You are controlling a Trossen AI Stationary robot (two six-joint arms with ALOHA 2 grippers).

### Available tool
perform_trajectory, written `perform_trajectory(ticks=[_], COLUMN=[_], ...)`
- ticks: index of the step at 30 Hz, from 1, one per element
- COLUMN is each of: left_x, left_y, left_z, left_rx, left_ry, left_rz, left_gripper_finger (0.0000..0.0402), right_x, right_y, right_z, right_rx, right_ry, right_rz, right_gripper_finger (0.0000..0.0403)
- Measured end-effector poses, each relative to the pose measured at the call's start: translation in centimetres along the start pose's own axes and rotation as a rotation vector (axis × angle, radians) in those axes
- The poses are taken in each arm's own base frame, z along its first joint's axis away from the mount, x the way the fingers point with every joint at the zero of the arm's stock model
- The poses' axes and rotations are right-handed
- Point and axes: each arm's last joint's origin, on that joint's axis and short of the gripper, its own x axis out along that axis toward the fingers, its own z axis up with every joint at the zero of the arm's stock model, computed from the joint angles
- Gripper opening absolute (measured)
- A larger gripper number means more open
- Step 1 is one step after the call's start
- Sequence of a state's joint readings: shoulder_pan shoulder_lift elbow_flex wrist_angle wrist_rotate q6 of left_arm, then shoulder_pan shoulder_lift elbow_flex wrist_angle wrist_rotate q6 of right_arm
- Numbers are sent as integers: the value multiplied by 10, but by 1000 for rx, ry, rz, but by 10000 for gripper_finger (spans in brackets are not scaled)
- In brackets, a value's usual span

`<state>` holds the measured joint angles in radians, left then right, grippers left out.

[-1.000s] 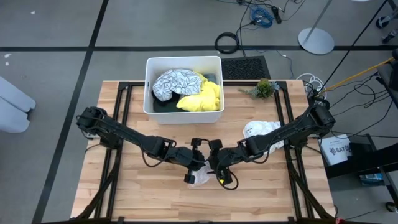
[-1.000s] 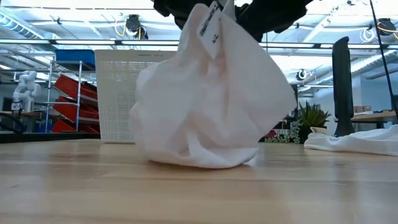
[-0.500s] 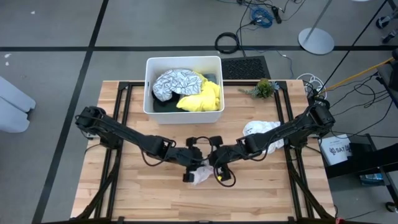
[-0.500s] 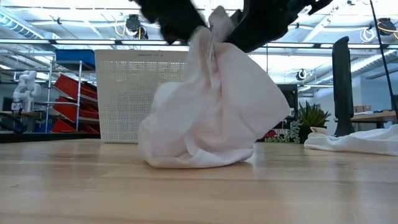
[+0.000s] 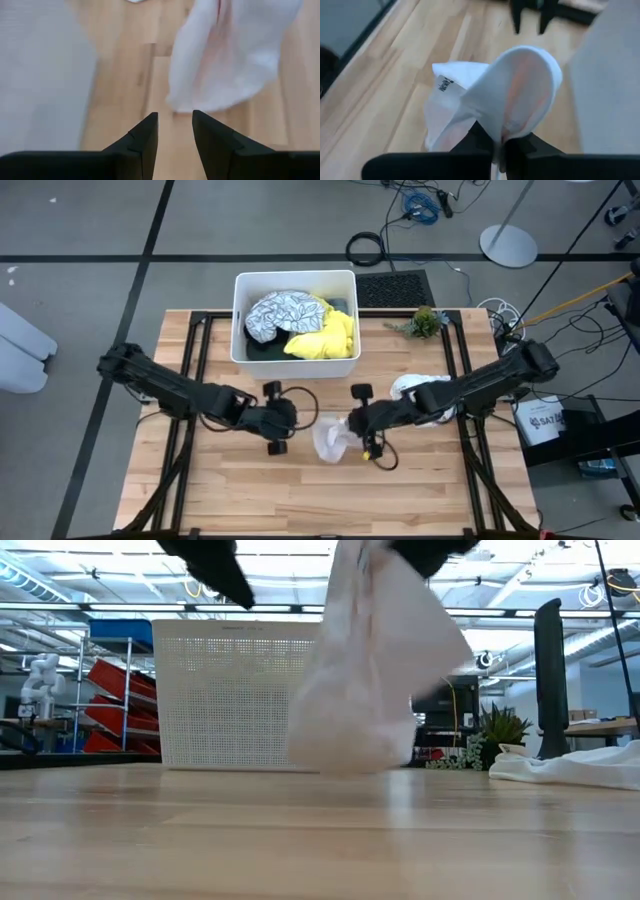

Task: Fold laundry
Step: Put the folded pink underwear into the white laundry bin

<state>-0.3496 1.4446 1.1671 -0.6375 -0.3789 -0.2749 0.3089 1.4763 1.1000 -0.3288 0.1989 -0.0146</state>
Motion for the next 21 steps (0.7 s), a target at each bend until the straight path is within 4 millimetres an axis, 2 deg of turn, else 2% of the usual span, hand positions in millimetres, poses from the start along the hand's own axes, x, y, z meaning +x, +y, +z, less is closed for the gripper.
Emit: perform_trajectory(ticks=[5, 11, 16, 21], left_x=[-24, -44, -43, -30], left_y=[16, 38, 51, 54], left_z=[-15, -58, -100, -128], left_rx=[8, -96, -237, -340], left_ry=[-8, -65, -221, -451], left_rz=[101, 170, 156, 79], left_gripper_finger=[131, 131, 131, 132], right_x=[-35, -79, -112, -132], right_y=[-18, -58, -96, -149], right_z=[12, 44, 83, 110], right_rx=[-15, -12, -77, -94], right_ry=[-114, -272, -385, -416], right_rz=[-72, -185, -319, -468], right_gripper_finger=[6, 5, 5, 5])
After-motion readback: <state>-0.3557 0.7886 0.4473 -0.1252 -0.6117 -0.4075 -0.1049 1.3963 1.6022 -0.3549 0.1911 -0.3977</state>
